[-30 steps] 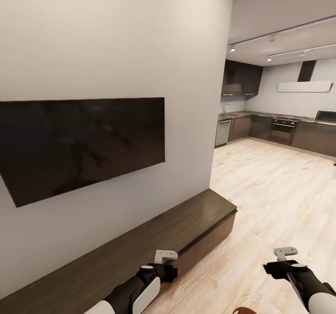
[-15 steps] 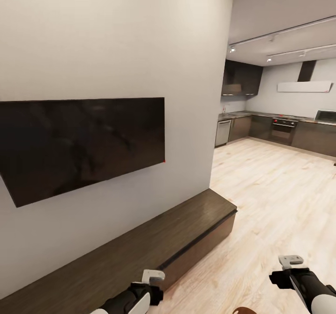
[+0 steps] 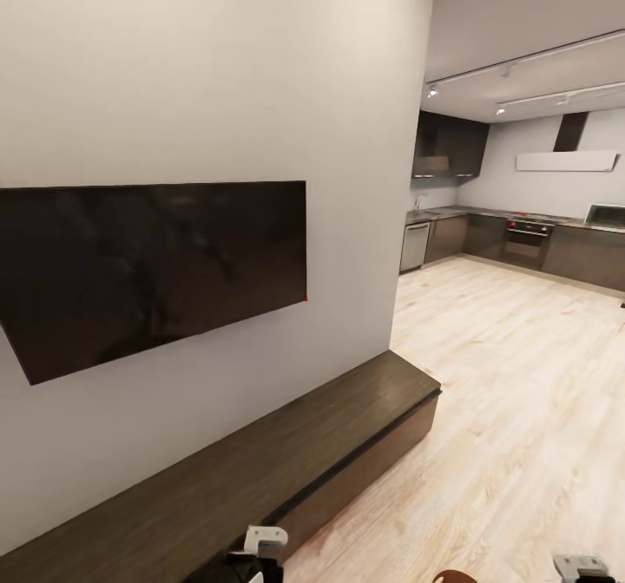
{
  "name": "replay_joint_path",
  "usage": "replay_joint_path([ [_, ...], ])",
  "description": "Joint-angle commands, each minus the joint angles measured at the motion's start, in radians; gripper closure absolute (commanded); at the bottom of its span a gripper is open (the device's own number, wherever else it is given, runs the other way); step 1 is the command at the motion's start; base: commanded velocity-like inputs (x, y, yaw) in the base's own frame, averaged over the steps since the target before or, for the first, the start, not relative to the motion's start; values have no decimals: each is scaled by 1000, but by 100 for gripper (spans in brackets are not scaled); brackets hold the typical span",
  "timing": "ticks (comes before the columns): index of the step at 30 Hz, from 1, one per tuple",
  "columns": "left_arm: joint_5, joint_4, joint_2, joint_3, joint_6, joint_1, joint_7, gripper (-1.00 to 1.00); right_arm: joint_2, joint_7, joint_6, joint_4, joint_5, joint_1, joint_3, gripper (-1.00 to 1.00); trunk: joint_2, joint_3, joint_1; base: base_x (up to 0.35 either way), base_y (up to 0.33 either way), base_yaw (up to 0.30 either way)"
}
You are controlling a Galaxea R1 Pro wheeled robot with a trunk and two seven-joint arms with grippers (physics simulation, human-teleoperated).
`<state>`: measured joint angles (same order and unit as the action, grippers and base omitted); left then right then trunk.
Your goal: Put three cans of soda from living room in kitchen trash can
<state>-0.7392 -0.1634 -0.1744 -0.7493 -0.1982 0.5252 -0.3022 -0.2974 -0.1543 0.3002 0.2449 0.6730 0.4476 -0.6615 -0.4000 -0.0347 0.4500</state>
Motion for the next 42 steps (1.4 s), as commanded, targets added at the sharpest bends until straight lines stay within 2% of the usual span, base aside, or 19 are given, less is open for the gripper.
replay_joint_path([
  [1, 0, 5, 0, 0, 5, -5, 0, -100, 0, 3, -2, -9, 0, -15, -17, -100, 0, 0, 0, 0, 0, 0],
  [7, 0, 14, 8, 0, 37, -37, 0, -100, 6, 13, -19, -55, -1, -84, -41, -100, 0, 0, 0, 0, 0, 0],
  [11, 0, 19, 15, 2, 59, -65, 0, -100, 8, 46, -71, -127, -1, -112, -45, -100, 0, 0, 0, 0, 0, 0],
  [14, 1, 22, 26, 2, 83, -97, 0, -100, 9, 94, -133, -216, -2, -143, -47, -100, 0, 0, 0, 0, 0, 0],
  [18, 4, 23, 32, 0, 101, -136, -1, -100, 15, 120, -167, -267, -2, -178, -47, -100, 0, 0, 0, 0, 0, 0],
  [27, 6, 23, 48, -2, 128, -181, -2, -100, 40, 129, -178, -283, -3, -241, -47, -100, 0, 0, 0, 0, 0, 0],
  [37, 5, 24, 58, -2, 131, -200, -3, -100, 51, 129, -176, -284, 8, -256, -40, -100, 0, 0, 0, 0, 0, 0],
  [40, 5, 24, 74, -2, 131, -208, -3, -100, 67, 129, -177, -284, 8, -257, -39, -100, 0, 0, 0, 0, 0, 0],
  [42, 6, 24, 86, -2, 130, -215, -3, -100, 86, 129, -177, -283, 7, -257, -38, -100, 0, 0, 0, 0, 0, 0],
])
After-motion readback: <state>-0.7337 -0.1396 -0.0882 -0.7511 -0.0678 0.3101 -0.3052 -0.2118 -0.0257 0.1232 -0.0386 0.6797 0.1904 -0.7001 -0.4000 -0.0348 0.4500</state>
